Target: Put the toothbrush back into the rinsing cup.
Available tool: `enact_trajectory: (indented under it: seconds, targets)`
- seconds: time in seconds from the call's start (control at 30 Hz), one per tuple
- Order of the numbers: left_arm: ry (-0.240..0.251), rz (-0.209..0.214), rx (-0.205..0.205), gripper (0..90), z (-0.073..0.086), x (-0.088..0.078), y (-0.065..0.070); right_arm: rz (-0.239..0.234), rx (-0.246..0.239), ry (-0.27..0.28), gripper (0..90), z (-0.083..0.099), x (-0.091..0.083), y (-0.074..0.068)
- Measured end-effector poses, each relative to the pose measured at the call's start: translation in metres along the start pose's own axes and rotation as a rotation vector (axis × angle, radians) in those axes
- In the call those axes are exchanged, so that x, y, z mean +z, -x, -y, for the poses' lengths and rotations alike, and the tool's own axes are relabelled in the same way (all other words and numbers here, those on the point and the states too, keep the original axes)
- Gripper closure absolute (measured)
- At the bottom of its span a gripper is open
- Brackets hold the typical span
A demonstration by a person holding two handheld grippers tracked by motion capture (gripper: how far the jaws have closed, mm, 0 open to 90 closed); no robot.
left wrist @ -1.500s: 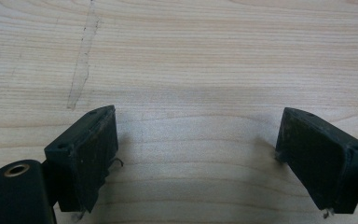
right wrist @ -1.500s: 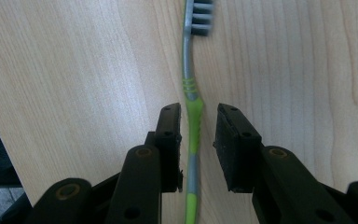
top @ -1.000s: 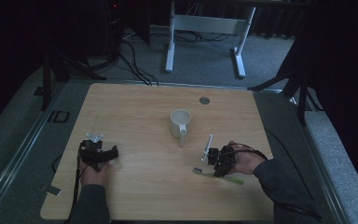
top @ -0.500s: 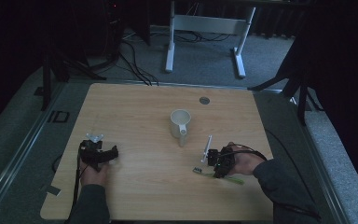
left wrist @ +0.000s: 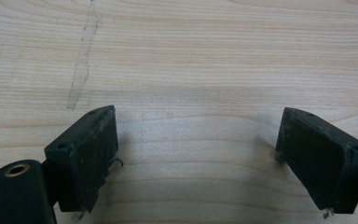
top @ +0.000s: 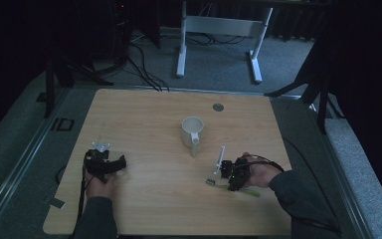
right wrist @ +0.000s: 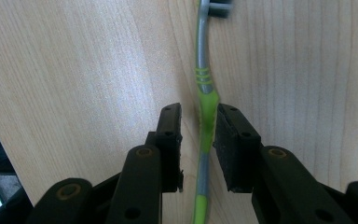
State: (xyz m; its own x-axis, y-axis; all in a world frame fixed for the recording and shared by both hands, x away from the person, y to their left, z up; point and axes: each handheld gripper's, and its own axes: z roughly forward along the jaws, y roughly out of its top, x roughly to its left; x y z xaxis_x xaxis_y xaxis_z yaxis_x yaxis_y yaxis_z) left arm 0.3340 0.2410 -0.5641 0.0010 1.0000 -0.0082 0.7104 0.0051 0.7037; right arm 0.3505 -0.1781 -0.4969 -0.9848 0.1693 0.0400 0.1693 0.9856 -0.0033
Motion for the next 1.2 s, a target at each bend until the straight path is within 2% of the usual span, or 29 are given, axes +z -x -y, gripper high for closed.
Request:
enact_trajectory:
  seconds: [1.2]
  targets:
    - [0.0, 0.0, 0.0, 13.3, 0.0, 0.0, 0.0, 0.005, 0.009, -0.034, 75.4, -0.001, 0.011, 0.001]
